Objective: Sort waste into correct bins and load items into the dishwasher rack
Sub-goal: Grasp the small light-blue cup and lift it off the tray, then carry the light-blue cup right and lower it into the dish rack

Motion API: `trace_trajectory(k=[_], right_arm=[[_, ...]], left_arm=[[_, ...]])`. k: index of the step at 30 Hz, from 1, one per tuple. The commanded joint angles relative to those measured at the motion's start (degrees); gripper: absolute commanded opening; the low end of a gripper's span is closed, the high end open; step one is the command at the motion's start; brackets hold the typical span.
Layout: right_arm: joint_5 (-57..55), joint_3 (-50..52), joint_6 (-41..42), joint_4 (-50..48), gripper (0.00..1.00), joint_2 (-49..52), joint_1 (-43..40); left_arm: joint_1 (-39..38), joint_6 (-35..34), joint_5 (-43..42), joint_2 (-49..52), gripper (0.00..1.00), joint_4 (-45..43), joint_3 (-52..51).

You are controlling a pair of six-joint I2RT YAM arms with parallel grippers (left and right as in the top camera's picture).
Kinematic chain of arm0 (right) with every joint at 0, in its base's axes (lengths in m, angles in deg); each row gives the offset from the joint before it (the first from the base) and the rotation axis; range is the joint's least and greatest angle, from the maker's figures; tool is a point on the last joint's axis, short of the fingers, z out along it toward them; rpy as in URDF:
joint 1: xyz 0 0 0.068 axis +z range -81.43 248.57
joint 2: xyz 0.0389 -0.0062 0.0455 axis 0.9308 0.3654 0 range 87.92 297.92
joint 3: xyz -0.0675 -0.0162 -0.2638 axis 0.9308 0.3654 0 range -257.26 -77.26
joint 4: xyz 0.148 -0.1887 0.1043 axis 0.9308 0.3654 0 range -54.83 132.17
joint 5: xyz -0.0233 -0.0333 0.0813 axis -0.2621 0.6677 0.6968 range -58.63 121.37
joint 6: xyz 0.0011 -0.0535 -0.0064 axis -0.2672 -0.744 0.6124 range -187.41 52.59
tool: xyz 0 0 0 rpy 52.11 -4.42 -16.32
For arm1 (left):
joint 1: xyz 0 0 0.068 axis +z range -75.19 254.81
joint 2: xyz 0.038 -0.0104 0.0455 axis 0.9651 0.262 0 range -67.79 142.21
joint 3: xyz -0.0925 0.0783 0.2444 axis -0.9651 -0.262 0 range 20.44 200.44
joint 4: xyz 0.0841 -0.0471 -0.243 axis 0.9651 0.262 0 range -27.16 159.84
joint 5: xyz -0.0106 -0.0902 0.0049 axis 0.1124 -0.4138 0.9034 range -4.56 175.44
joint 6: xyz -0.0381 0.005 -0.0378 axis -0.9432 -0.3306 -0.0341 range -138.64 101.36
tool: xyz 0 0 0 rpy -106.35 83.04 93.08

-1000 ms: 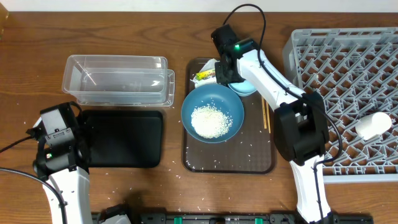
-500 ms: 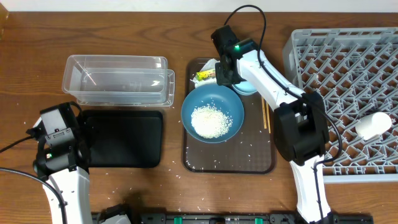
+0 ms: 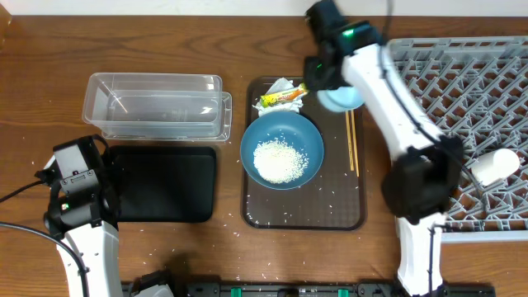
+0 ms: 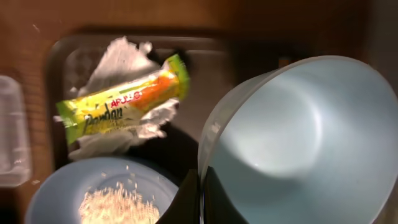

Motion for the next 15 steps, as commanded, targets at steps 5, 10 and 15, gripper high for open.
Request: trace_trajectory(k=[5, 10, 15], right_arm=[[7.2, -2.2, -2.4, 5.7, 0.01, -12.8, -10.8], [12.5, -2.2, -7.3, 11.2, 0.01, -16.6, -21.0], [17.9, -1.8, -12.7, 14.2, 0.01, -16.9, -30.8]], left_arm=[[0.3, -0.5, 0.5, -0.3, 0.90, 0.2, 0.9], [0.3, -0.5, 0.5, -0.3, 0.89, 0.2, 0.9], [0.3, -0.5, 0.5, -0.3, 0.89, 0.2, 0.9]])
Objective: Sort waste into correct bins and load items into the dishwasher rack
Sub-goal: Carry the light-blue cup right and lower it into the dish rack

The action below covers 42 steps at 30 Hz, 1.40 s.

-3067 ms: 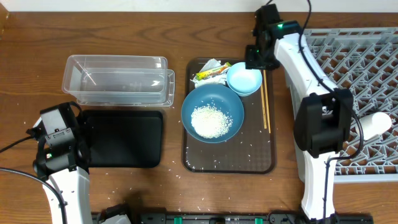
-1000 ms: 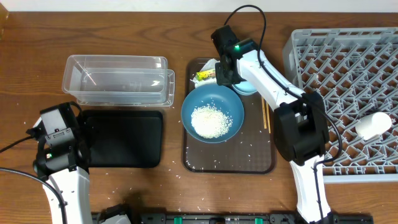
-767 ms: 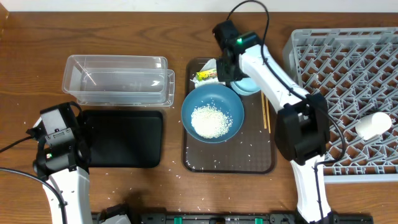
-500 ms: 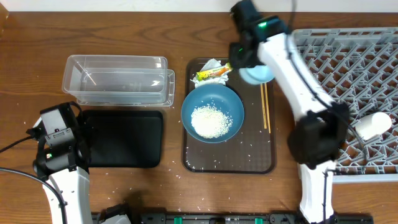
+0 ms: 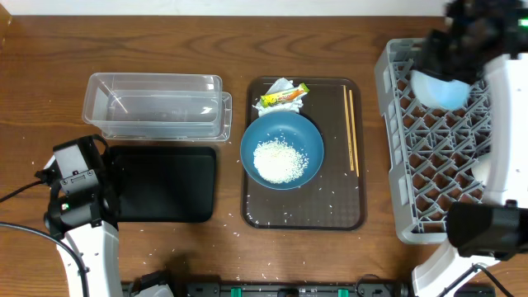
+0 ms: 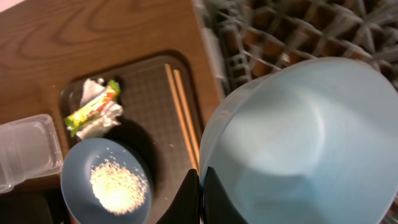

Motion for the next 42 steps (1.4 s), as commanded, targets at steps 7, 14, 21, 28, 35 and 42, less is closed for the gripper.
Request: trace_trajectory(k=[7, 14, 21, 28, 35, 42], right_arm=[[17.1, 1.7, -14.5, -0.9, 0.01, -0.2, -18.2], [28.5, 2.8, -20.2, -7.2, 0.01, 0.8, -28.9], [32.6, 6.2, -20.2, -16.4, 0.01, 4.3, -32.8], [43.3, 6.3, -19.3, -21.7, 0.01, 11.5, -35.5], [44.3, 6.4, -16.5, -20.4, 0.01, 16.2, -39.3], [44.2, 6.4, -16.8, -17.7, 0.01, 17.6, -43.3]], left_arm=[[0.3, -0.5, 0.5, -0.3, 0.90, 0.2, 0.9], [0.3, -0.5, 0.5, -0.3, 0.90, 0.2, 0.9], [0.3, -0.5, 0.5, -0.3, 0.90, 0.2, 0.9], [0.3, -0.5, 0.5, -0.3, 0.89, 0.2, 0.9], [0.3, -0.5, 0.5, -0.3, 0.89, 0.2, 0.9], [0.3, -0.5, 0.5, -0.3, 0.90, 0.2, 0.9]])
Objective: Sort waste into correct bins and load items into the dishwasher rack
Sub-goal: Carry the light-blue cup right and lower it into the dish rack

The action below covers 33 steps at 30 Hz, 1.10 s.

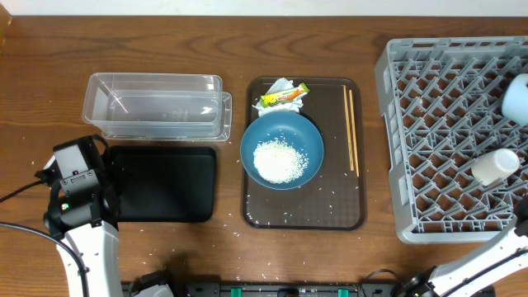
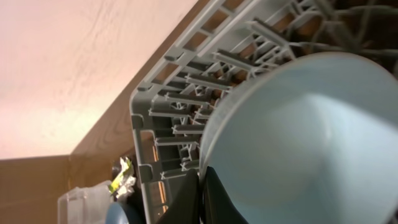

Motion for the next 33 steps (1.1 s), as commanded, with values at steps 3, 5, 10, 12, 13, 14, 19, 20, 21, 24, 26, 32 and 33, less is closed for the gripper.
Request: trace_trajectory(k=[3, 5, 10, 12, 13, 14, 19, 20, 21, 24, 26, 32, 33], right_arm=[[1.7, 0.0, -0.7, 1.7, 0.01, 0.7, -2.7], [1.7, 0.0, -1.7, 2.3, 0.01, 0.8, -3.3], [8.7, 0.0, -3.8, 2.4, 0.01, 0.8, -3.3], [13.6, 0.0, -4.5, 1.4, 0.01, 0.8, -3.0], [15.1, 0.0, -4.5, 0.7, 0.01, 0.8, -2.8], [16.4, 0.0, -4.5, -0.3, 0.01, 0.8, -2.6], [15.4, 0.0, -4.5, -3.0, 0.01, 0.9, -0.9], [14.6, 0.0, -4.5, -3.2, 0.01, 1.0, -0.5], [13.8, 0.0, -4.5, -3.3, 0.01, 1.3, -0.1], [11.9, 0.0, -3.7, -3.3, 0.01, 2.3, 0.7], [10.9, 0.0, -2.4, -3.4, 0.01, 3.5, 0.7], [0.9, 0.0, -1.0, -2.1, 0.01, 4.9, 0.1], [-2.0, 0.0, -1.0, -1.6, 0.01, 4.9, 0.0]], left_arm=[[0.3, -0.5, 0.5, -0.3, 0.89, 0.2, 0.9], [0.3, -0.5, 0.5, -0.3, 0.89, 0.2, 0.9], [0.3, -0.5, 0.5, -0.3, 0.89, 0.2, 0.9], [0.3, -0.5, 0.5, -0.3, 0.89, 0.2, 0.9], [0.3, -0.5, 0.5, -0.3, 0.89, 0.2, 0.9], [0.3, -0.5, 0.5, -0.3, 0.90, 0.2, 0.9], [0.3, -0.5, 0.5, -0.3, 0.90, 0.2, 0.9], [0.3, -0.5, 0.5, -0.3, 0.89, 0.2, 0.9], [0.3, -0.5, 0.5, -0.3, 0.89, 0.2, 0.9], [0.3, -0.5, 0.5, -0.3, 0.89, 0.2, 0.9], [0.3, -0.5, 0.5, -0.3, 0.89, 0.2, 0.9], [0.3, -0.5, 0.5, -0.3, 0.89, 0.2, 0.9], [0.3, -0.5, 0.5, -0.3, 0.89, 0.2, 0.9]])
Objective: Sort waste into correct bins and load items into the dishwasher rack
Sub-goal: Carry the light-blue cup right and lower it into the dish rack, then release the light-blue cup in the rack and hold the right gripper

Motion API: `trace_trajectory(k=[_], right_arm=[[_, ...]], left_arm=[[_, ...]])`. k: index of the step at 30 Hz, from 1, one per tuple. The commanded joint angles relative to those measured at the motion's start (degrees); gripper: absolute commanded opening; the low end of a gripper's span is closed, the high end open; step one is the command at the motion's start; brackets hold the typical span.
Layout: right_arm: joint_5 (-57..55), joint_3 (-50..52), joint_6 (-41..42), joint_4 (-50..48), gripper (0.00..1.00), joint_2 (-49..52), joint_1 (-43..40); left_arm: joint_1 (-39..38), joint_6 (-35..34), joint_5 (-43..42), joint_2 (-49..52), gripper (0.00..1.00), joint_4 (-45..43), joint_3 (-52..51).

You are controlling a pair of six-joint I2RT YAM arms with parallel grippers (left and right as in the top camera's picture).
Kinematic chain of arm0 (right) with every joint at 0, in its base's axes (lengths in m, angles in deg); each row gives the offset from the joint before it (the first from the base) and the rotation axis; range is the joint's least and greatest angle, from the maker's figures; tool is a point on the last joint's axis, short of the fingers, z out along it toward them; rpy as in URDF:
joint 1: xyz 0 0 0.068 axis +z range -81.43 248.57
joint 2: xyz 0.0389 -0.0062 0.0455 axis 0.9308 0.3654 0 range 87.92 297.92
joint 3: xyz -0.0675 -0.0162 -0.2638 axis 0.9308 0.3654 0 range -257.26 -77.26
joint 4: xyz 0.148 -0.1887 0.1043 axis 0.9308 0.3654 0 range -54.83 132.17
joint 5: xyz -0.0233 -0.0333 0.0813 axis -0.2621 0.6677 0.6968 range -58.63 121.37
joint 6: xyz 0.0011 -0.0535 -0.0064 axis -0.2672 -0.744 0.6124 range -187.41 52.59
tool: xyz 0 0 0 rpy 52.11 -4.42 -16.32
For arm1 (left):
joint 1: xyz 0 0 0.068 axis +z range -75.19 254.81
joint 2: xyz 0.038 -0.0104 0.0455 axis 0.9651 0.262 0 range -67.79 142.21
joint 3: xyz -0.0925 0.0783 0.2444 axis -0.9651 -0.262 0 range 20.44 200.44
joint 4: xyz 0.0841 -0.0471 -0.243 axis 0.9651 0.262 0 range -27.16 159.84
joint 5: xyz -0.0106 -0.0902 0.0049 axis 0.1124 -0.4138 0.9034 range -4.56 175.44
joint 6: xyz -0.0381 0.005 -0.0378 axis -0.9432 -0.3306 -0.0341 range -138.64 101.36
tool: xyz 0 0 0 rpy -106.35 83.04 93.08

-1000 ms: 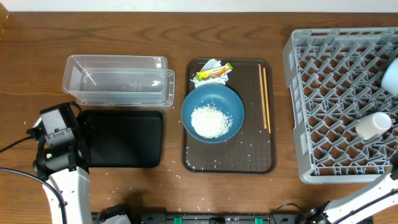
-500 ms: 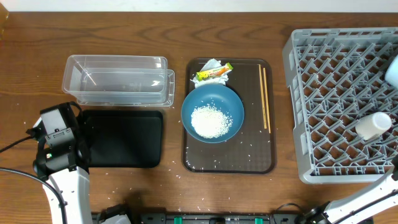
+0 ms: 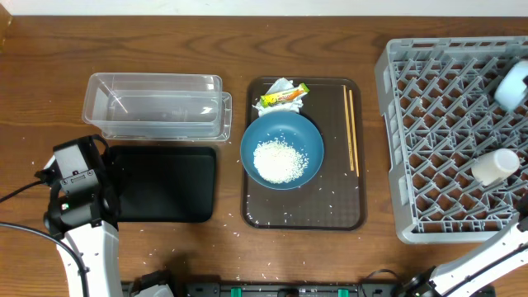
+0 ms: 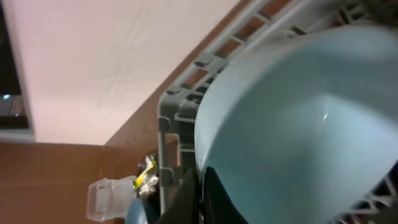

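Observation:
A light blue bowl (image 4: 298, 118) fills the right wrist view, and my right gripper (image 4: 200, 186) is shut on its rim, one finger inside and one outside. Overhead, the bowl (image 3: 513, 82) shows at the far right edge over the grey dishwasher rack (image 3: 429, 124); the right arm itself is out of that frame. A blue plate of rice (image 3: 281, 151), a yellow-green wrapper on crumpled paper (image 3: 282, 96) and chopsticks (image 3: 351, 128) lie on the brown tray (image 3: 304, 210). My left arm (image 3: 76, 181) rests at the near left, its fingers hidden.
A white cup (image 3: 495, 165) lies in the rack's right side. A clear plastic container (image 3: 157, 106) stands left of the tray, with a black bin (image 3: 165, 183) in front of it. Rice grains are scattered on the table near the tray.
The bowl has shifted slightly toward the far side of the rack at the overhead view's right edge, and it now fills more of the wrist view. The left arm has not moved.
My right gripper held the light blue bowl over the tray's far end beside the wrapper. Then it held the bowl above the rack's far part. Later the bowl was at the rack's right edge, where it remains, still gripped.

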Motion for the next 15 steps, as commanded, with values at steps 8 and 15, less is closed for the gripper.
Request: trace_trajectory(k=[8, 15], right_arm=[[-16.2, 0.0, 1.0, 4.7, 0.01, 0.8, -2.9], [-16.2, 0.0, 1.0, 8.3, 0.01, 0.5, -5.1]], left_arm=[[0.3, -0.5, 0.5, -0.3, 0.90, 0.2, 0.9], [0.3, -0.5, 0.5, -0.3, 0.90, 0.2, 0.9]])
